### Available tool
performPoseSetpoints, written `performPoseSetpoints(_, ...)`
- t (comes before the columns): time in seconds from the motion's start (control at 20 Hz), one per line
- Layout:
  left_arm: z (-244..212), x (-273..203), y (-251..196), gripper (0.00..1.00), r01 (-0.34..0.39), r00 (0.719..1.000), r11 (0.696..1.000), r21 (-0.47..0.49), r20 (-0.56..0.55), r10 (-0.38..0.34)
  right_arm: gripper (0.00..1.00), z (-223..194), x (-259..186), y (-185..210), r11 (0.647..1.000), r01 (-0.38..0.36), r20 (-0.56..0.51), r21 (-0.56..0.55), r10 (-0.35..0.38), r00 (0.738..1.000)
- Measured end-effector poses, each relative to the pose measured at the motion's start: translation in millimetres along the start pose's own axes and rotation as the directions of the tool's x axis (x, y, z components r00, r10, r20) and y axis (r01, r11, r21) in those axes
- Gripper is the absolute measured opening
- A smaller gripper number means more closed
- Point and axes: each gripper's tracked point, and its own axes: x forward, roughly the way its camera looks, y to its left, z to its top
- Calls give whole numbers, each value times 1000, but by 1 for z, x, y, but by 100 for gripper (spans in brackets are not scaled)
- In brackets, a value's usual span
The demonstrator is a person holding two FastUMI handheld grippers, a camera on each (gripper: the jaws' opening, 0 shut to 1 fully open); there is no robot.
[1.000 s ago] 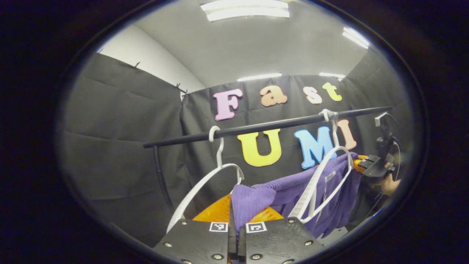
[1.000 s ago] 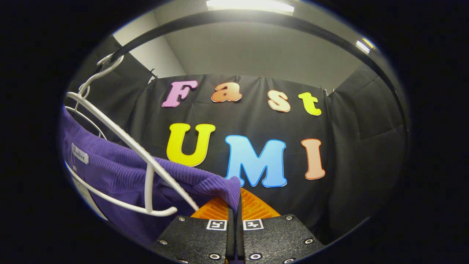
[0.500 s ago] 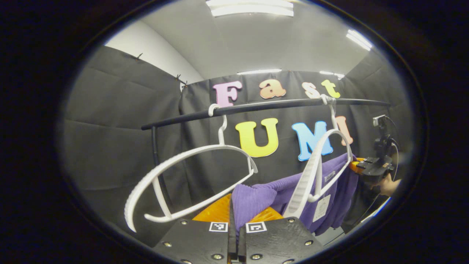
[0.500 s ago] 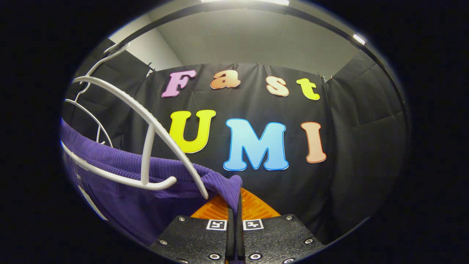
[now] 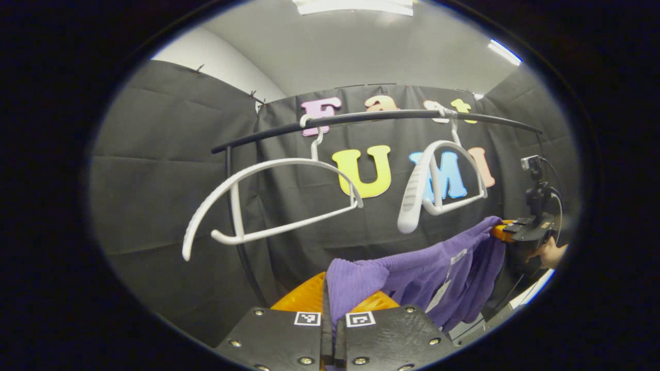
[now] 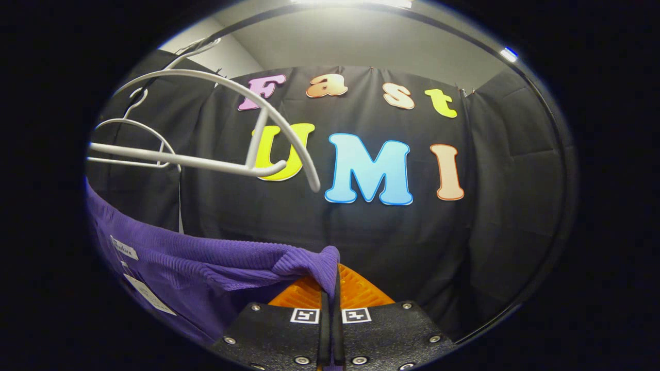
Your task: Grasp the clothes on the hanger with both hands and then place them into the laundry hamper below.
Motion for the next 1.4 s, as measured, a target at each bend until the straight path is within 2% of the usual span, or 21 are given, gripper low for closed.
performPoseSetpoints(0.2,-5,-12,-9,2,30,1000,999,-24,4,-30,2,1,-39,3,1000,-7,-15,24,7,1000)
performPoseSetpoints(0.25,-3,-14,-13,7,41,999,999,-28,11,-41,1,5,-51,5,999,-8,-8,32,8,1000)
performPoseSetpoints(0.3,0,-18,-15,2,53,998,998,-32,22,-53,2,12,-63,6,999,-9,1,38,9,1000)
performPoseSetpoints(0.5,10,-52,-24,2,115,992,991,-63,64,-111,2,35,-115,14,997,1,42,73,-4,999)
performPoseSetpoints(0.75,26,-90,-34,2,230,968,970,-79,126,-219,1,56,-185,20,991,50,69,125,-59,996)
performPoseSetpoints(0.95,31,-101,-46,3,316,942,943,-102,151,-299,1,65,-234,23,984,105,71,147,-117,991)
performPoseSetpoints(1.0,29,-104,-48,7,325,939,940,-104,152,-308,1,66,-245,25,982,110,71,155,-123,990)
performPoseSetpoints(1.15,24,-123,-63,7,349,931,930,-115,151,-331,2,62,-271,33,983,107,60,152,-117,991)
performPoseSetpoints(1.2,20,-131,-69,2,354,930,928,-120,149,-335,2,59,-279,35,982,100,52,159,-110,993)
performPoseSetpoints(1.25,14,-138,-76,7,355,931,926,-126,144,-336,2,53,-284,38,981,91,41,170,-99,994)
performPoseSetpoints(1.3,6,-144,-84,2,357,931,924,-135,133,-340,2,44,-288,42,980,79,25,184,-85,996)
performPoseSetpoints(1.4,-16,-153,-101,2,353,935,923,-153,92,-343,2,21,-294,50,979,53,-24,194,-49,999)
